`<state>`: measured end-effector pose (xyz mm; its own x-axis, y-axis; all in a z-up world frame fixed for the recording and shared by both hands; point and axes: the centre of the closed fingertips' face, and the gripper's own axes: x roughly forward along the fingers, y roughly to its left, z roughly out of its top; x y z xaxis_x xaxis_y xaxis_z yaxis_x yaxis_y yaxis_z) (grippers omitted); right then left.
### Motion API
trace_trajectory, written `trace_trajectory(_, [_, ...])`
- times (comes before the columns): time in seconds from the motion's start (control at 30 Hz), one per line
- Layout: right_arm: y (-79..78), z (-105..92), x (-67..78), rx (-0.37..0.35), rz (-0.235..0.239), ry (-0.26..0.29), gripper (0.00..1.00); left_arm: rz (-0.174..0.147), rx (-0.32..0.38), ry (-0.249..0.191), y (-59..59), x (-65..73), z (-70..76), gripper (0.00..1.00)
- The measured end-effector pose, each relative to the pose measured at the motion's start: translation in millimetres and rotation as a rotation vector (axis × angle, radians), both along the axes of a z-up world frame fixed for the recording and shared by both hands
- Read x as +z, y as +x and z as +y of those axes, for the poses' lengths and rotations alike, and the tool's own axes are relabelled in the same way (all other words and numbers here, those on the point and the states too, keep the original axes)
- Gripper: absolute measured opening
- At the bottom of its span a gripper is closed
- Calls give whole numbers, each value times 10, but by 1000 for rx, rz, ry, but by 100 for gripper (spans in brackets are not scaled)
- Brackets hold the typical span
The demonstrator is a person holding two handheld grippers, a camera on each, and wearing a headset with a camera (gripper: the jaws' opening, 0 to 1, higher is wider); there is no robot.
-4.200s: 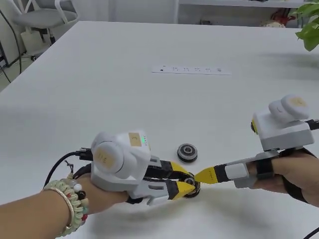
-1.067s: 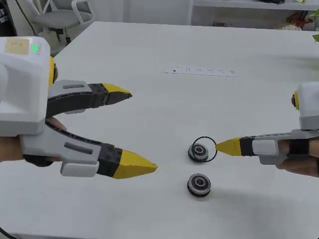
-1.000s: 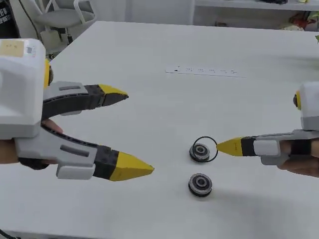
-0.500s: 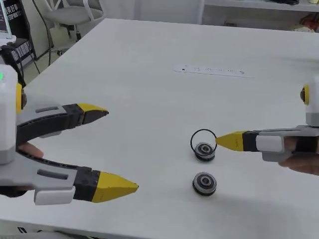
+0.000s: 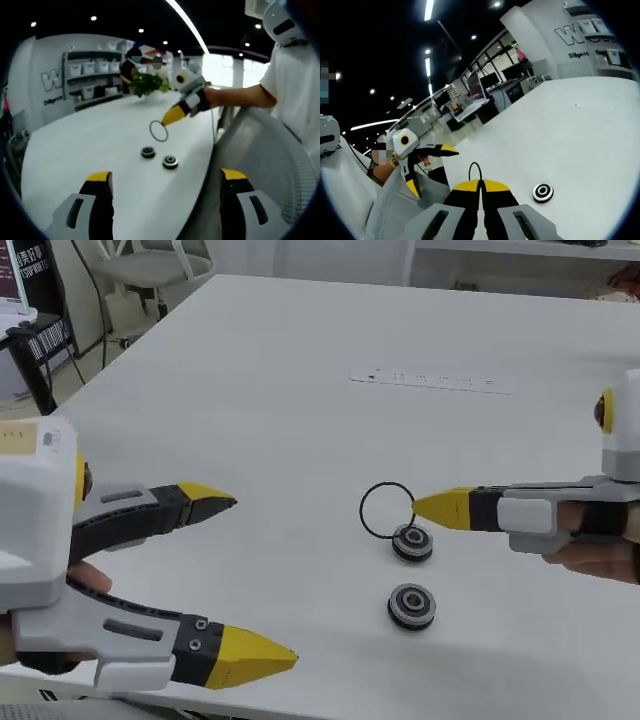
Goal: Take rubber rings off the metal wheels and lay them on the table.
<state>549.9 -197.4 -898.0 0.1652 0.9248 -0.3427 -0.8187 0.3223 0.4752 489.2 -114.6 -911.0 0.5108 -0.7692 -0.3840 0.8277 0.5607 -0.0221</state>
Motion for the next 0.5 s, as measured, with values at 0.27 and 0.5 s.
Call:
trace_trajectory(0.27, [-101, 195, -115, 29, 5, -41, 0, 3, 16, -5, 1, -24, 10, 90])
trace_trajectory(0.5, [-216, 328, -356, 61, 25, -123, 0, 14, -7, 31, -51, -89, -14, 89])
